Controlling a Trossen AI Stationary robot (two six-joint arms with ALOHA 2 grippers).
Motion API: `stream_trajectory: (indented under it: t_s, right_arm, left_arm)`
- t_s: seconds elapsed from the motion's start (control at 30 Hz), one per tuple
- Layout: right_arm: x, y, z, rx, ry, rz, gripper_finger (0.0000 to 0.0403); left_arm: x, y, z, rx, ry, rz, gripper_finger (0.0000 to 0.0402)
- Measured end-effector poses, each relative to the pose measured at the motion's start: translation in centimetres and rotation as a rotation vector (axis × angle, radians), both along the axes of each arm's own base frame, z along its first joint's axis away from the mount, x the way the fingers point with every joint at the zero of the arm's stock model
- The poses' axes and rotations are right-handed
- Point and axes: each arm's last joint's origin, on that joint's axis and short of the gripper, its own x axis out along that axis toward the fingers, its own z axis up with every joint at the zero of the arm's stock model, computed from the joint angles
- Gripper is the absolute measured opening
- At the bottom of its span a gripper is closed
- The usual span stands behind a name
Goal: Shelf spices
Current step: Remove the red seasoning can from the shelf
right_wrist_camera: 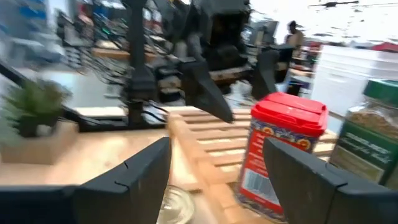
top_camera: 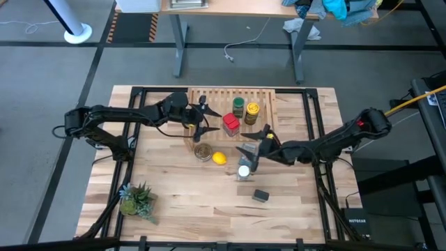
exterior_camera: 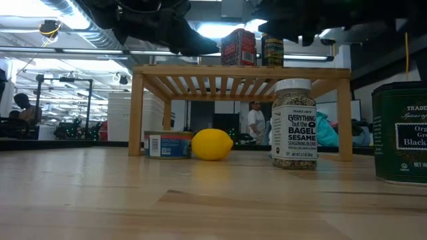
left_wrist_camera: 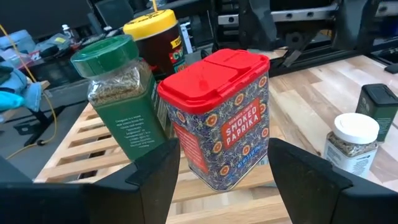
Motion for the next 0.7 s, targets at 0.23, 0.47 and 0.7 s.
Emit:
stream_trajectory:
  t_s: [0.23, 0.47, 0.7]
  right_arm:
    - [1.3, 0.1, -0.1, -0.02, 0.062, -0.132, 0.0259]
    - [1.3, 0.0, -0.1, -0.02, 0.064, -0.144, 0.026]
    - [1.2, -0.2, -0.1, 0.002, 0.05, -0.268, 0.026]
  left_arm:
    - [0.1, -0.4, 0.0, 0.001, 0.001, -0.014, 0.0237]
    - [0.3, -1.1, -0.1, 0.021, 0.005, -0.042, 0.0237]
    - [0.3, -1.2, -0.1, 0.038, 0.005, -0.05, 0.0237]
